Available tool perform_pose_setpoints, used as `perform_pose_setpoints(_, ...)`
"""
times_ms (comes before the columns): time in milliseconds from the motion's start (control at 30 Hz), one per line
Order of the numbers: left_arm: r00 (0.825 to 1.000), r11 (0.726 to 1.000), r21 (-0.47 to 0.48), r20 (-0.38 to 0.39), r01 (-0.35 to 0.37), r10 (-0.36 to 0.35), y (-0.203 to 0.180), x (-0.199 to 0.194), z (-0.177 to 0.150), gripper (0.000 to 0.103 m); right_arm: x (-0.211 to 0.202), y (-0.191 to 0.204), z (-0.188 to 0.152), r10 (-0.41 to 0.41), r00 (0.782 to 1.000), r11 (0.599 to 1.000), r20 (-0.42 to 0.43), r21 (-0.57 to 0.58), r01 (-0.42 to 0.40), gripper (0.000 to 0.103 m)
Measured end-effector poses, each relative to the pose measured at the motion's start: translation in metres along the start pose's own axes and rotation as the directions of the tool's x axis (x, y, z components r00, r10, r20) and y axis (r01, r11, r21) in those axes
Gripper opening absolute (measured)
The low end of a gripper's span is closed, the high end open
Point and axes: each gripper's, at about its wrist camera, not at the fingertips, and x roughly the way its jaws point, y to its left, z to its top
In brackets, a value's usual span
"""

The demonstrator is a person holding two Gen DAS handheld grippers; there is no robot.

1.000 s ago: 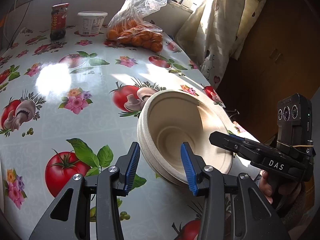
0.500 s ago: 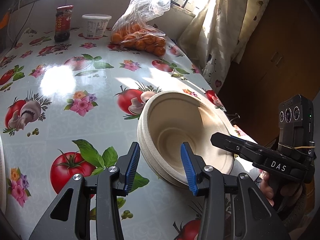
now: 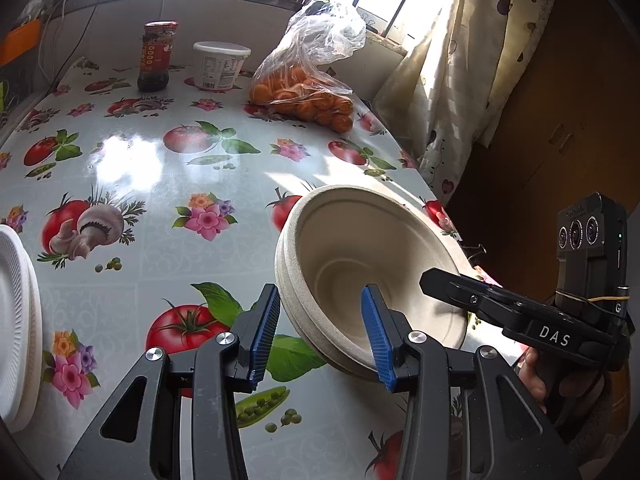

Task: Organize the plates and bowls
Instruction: 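Lift the bowl stack and carry it over the white plate stack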

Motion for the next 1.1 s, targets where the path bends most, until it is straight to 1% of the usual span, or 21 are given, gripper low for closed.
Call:
perform_pose_setpoints(200, 0.999, 0.999, -0.020, 0.028, -0.028, 0.029, 0.012, -0.016, 0.000, 0.044, 0.008, 0.018, 0.003, 0.023, 1.000, 0.999, -0.003, -0.026, -0.023, 0.031)
perform_pose_setpoints(600, 0.994, 0.993, -0.093, 0.069, -0.078, 0.085, 0.045, -0.043, -0.005, 0.043, 0.031, 0.056, 0.007, 0.062, 0.998, 0.994, -0.030, -0.085, -0.065, 0.031)
perform_pose_setpoints(800, 0.987, 0.983, -0.137, 0.090, -0.120, 0.133, 0.065, -0.060, -0.005, 0.042, 0.048, 0.081, 0.005, 0.081, 0.995, 0.988, -0.053, -0.126, -0.087, 0.031)
perform_pose_setpoints(1100, 0.975, 0.964, -0.199, 0.102, -0.174, 0.197, 0.099, -0.084, -0.013, 0.042, 0.070, 0.122, 0.007, 0.122, 0.989, 0.974, -0.079, -0.183, -0.135, 0.031)
